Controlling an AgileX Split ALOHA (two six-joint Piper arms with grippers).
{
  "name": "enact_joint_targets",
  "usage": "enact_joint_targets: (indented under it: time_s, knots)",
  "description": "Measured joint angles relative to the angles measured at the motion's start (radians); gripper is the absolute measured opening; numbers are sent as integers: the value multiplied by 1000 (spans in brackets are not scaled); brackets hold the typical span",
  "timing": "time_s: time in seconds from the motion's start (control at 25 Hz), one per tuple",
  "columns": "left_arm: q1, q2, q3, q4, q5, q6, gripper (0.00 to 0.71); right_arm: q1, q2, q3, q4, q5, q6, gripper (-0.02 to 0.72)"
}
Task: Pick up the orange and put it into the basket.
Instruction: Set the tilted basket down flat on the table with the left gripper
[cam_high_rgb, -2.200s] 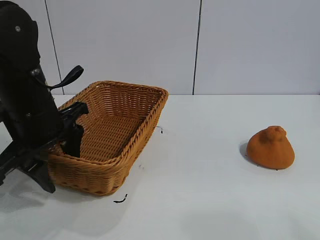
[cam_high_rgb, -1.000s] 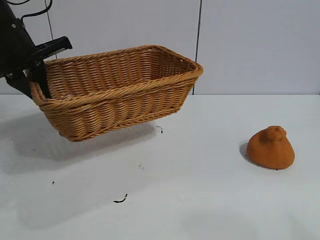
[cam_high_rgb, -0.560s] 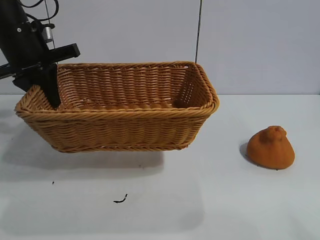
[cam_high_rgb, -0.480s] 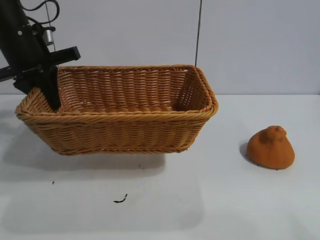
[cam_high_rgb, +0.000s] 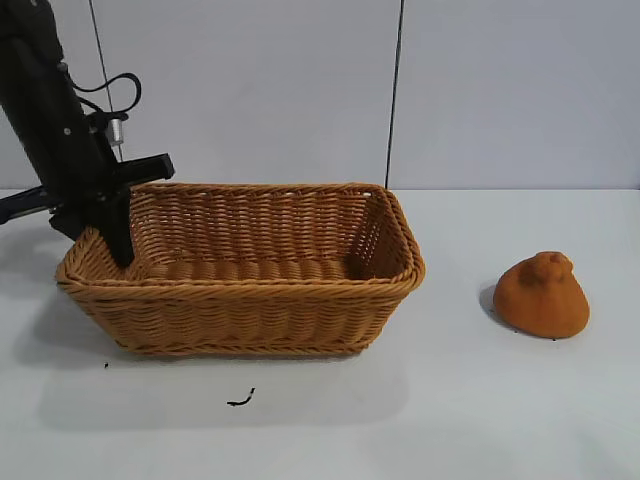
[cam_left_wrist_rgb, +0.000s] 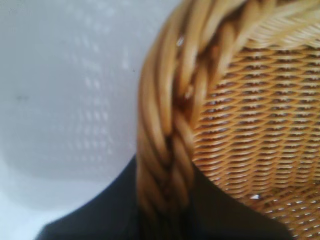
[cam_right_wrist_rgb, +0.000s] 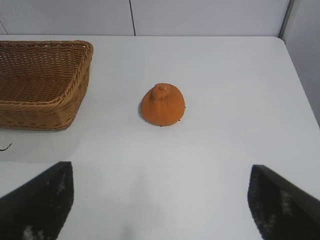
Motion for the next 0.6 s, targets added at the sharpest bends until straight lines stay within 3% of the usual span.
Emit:
enact_joint_targets:
  time_s: [0.08,0.16,0.2,0.32,0.36,0.48,0.6]
  knots:
    - [0,0,0,0,0,3,111,0,0,0,0,0,0,649]
    - [0,2,-1,-5,-2,3,183,0,0,0,0,0,0,649]
    - [0,3,-1,-7,-2,3,241,0,0,0,0,0,0,649]
    - [0,0,-2,-9,-1,3,526,0,0,0,0,0,0,649]
    - [0,-4,-4,-9,-1,3,590,0,0,0,0,0,0,649]
    - [0,-20,-12,-11,5,3,668,0,0,0,0,0,0,649]
    - [0,-49,-35,-10,36,3,687,0,0,0,0,0,0,649]
